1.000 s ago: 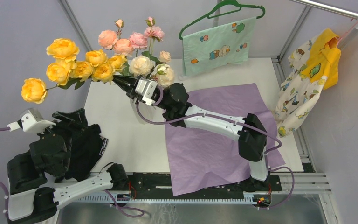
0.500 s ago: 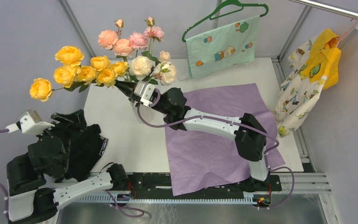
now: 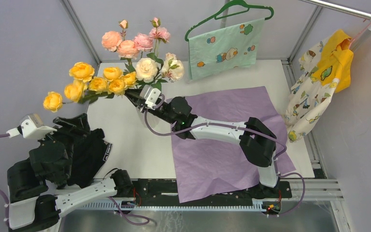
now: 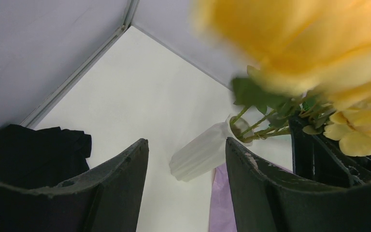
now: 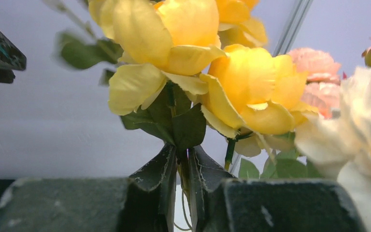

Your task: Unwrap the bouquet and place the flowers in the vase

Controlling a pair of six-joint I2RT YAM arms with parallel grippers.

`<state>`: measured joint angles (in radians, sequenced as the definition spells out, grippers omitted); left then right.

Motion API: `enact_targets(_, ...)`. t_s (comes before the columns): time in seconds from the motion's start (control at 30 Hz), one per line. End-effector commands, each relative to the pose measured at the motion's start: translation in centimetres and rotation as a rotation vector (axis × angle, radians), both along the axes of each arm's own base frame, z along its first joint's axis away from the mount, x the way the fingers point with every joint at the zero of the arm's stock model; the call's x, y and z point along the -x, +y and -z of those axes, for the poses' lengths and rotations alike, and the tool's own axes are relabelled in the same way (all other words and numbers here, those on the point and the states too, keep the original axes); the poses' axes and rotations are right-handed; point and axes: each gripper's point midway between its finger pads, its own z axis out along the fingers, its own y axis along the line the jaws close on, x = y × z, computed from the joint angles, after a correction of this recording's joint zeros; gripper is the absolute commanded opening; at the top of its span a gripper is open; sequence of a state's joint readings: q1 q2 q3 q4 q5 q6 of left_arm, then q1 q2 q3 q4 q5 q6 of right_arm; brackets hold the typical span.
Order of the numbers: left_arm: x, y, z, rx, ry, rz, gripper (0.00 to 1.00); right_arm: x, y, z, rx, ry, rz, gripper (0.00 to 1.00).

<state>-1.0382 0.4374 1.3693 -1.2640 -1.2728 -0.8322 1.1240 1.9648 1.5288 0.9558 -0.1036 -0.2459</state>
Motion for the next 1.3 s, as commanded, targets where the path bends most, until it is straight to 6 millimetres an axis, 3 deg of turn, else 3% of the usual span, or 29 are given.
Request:
enact_targets(0.0,0.0,0.0,-0.4,0.017,-0.014,0.004,0.66,-0.4,-0.7,0.1,-0.044,0.061,0.025,0.19)
enact_targets(0.33,-0.1,-0.3,-0.4,0.013,-0.009,0.006,0.66,-1.6,-1.3,4.0,-0.001,0.158,0.086,0.31)
enact_targets(0.5,-0.1,-0.4,-0.4,0.019,-0.009,0.013,0.66,-1.6,-1.3,5.2,0.015,0.189,0.087,0.41)
enact_targets(0.7,-0.1,-0.4,-0.2,0.015,-0.008,0.010,0.66,-1.2,-2.3,5.8,0.011,0.215,0.081,0.71)
enact_targets(0.8,-0.2,-0.5,-0.1,0.014,-0.006,0.010,0.66,-0.8,-3.0,5.9,0.010,0.221,0.078,0.79)
enact_targets(1.1,-0.1,-0.4,0.0,0.023,-0.007,0.013,0.66,1.0,-5.2,6.5,-0.010,0.258,0.037,0.85)
enact_targets(1.27,-0.1,-0.5,0.0,0.024,-0.006,0.014,0.67,2.2,-6.4,7.8,0.001,0.288,0.013,0.89)
